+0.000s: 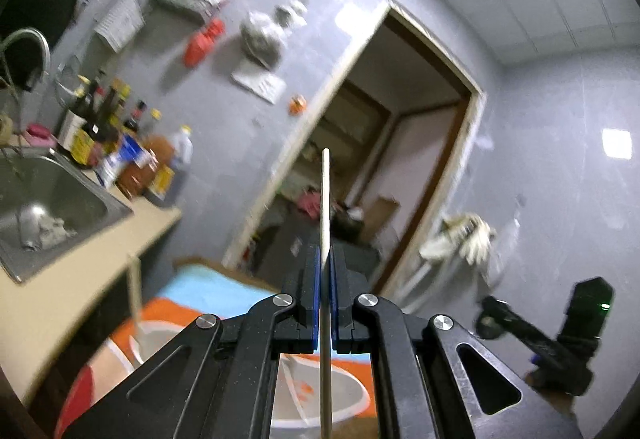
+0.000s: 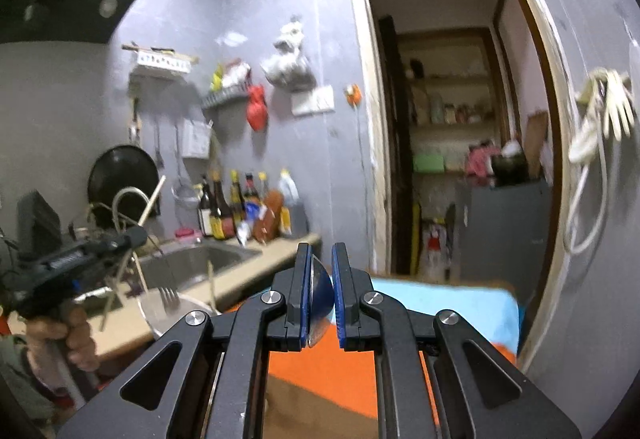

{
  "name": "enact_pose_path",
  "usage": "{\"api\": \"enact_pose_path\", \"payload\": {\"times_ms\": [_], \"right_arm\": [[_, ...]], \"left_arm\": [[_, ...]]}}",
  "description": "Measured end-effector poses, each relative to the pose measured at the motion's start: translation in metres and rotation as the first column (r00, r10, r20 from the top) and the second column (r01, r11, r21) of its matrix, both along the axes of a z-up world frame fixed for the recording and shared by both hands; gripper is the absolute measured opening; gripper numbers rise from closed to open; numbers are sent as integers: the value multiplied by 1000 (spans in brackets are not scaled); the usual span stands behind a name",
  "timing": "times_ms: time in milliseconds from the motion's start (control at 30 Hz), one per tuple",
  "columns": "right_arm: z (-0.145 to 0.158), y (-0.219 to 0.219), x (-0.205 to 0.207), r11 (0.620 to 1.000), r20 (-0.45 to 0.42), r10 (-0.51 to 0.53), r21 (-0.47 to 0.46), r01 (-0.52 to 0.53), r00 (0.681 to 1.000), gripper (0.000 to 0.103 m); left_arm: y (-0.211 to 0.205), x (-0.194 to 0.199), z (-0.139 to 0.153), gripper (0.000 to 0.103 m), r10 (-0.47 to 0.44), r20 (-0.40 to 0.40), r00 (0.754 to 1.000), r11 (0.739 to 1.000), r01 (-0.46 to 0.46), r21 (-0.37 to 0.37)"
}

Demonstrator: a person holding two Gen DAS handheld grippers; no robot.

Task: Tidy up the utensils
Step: 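Lift the chopstick and spoon with both grippers and carry them over the caddy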

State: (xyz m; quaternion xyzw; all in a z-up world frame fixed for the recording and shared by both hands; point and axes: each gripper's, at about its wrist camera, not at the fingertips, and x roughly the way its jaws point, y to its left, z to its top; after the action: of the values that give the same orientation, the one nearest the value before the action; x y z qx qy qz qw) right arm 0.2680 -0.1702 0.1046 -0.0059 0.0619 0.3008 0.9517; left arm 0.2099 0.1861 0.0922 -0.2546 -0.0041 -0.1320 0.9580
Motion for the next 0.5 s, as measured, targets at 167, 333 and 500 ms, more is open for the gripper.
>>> {"api": "enact_pose_path", "payload": {"times_ms": [167,333,500], "right_arm": [[17,26,1,999,41,36,-41,-34,999,8],[12,61,8,987,44,50,-156,-43,998,8],[-3,84,16,968,17,43,-249,-38,999,8]], "left_arm": [[31,14,-3,2,74,49,996,997,-73,-23],[44,26,-15,2,126,80,989,992,-123,-34],[48,34,-26,2,168,84,982,986,-166,-33]]}}
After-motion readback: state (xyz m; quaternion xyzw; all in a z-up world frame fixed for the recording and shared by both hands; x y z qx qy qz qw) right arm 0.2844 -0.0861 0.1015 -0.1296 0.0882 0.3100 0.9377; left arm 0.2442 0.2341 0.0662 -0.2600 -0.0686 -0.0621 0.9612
